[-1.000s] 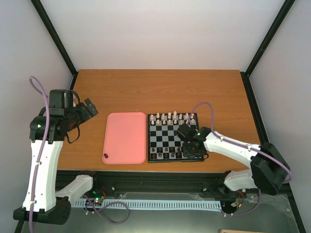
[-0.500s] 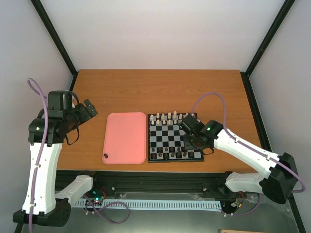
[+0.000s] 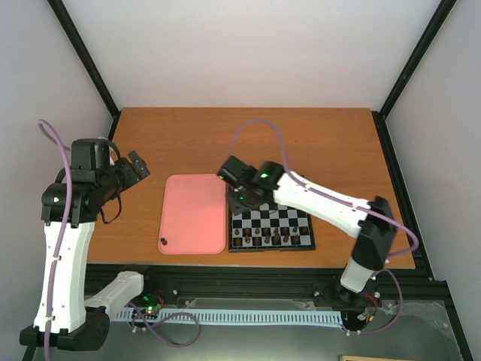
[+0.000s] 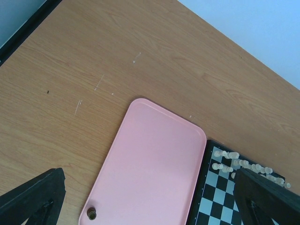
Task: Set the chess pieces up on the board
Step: Pick up the chess piece from the storage box.
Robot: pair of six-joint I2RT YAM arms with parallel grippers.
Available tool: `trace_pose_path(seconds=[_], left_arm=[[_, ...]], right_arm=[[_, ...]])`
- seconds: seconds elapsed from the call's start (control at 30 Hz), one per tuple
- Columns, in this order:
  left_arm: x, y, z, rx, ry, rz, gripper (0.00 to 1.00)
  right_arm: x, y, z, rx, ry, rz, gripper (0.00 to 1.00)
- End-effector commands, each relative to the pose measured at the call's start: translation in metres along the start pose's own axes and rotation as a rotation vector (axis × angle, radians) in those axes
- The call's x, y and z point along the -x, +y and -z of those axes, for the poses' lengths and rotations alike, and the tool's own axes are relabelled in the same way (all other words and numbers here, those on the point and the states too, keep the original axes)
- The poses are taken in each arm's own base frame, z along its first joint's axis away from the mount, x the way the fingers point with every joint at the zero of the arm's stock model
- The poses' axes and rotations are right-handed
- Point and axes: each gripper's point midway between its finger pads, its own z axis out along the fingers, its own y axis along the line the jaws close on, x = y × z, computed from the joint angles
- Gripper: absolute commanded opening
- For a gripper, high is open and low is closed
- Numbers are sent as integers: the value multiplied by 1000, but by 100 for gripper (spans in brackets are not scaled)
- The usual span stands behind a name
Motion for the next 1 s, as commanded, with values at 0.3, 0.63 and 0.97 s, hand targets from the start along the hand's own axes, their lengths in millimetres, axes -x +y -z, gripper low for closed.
trace_pose_path(seconds=[0.3, 0.63, 0.97], left_arm=[[12, -8, 25, -61, -66, 32, 100], [8, -8, 22, -56, -37, 30, 100], [6, -10, 17, -55, -11, 42, 100]], right_arm=[[11, 182, -51, 343, 60, 412, 51], [6, 255, -85, 472, 88, 557, 53], [-4, 273, -122, 529, 134, 576, 61]])
